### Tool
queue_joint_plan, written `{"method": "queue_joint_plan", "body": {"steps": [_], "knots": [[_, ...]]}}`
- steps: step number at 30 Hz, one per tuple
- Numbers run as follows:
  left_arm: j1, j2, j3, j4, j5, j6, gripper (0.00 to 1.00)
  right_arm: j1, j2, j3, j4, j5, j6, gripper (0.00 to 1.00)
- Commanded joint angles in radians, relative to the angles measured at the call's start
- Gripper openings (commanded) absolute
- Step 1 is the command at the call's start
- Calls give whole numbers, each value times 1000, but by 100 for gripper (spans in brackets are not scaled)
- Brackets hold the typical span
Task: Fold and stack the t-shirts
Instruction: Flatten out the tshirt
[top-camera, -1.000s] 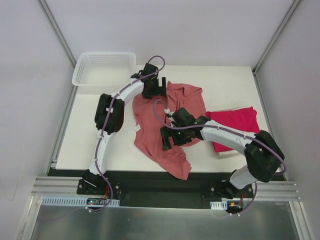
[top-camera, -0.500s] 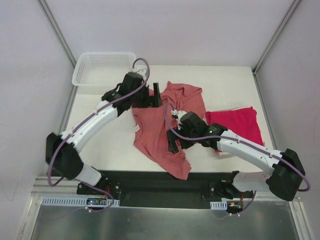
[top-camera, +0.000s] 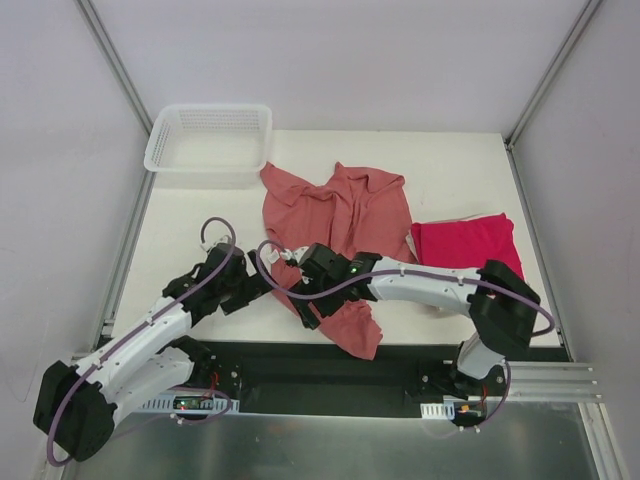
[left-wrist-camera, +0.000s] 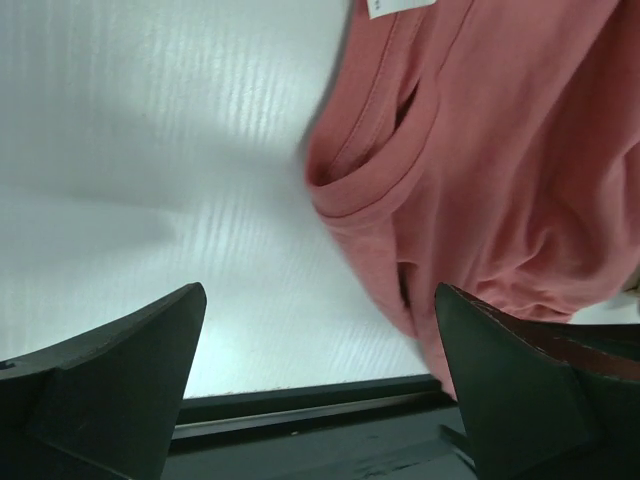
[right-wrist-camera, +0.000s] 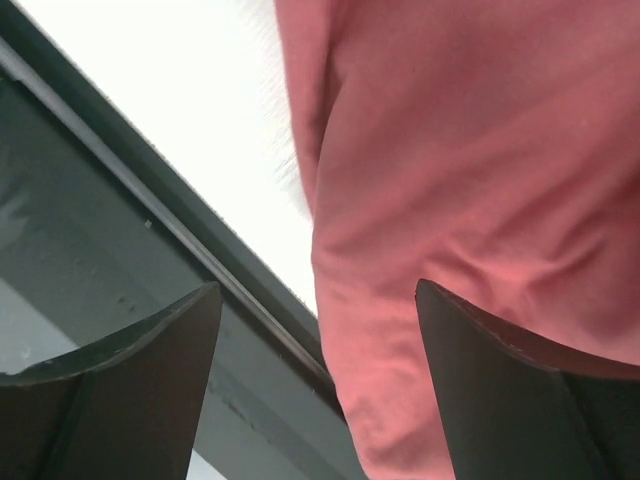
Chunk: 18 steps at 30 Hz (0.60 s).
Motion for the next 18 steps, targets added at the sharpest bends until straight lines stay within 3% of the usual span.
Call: {"method": "queue_joint_plan", "body": {"steps": [1,4,7,8,11,16,18], "knots": [[-4,29,-43,160,1,-104,96,3,68,67,10,-12,37,81],[-4,132,-23,189,10,-109,86,3,92,40,39,-16,83,77],[-4,242,10,214,30,-103,77,3,104,6,52,5,119,59],[-4,267,18,223,32,-103,75,1,110,0,53,8,126,44],[-4,359,56,240,48,-90,64,-8,127,-14,52,8,148,29],[-2,471,104,245,51,-76,45,-29,118,-19,53,7,152,21],[-2,491,113,249,55,-69,27,-43,105,-25,55,-4,149,4]]}}
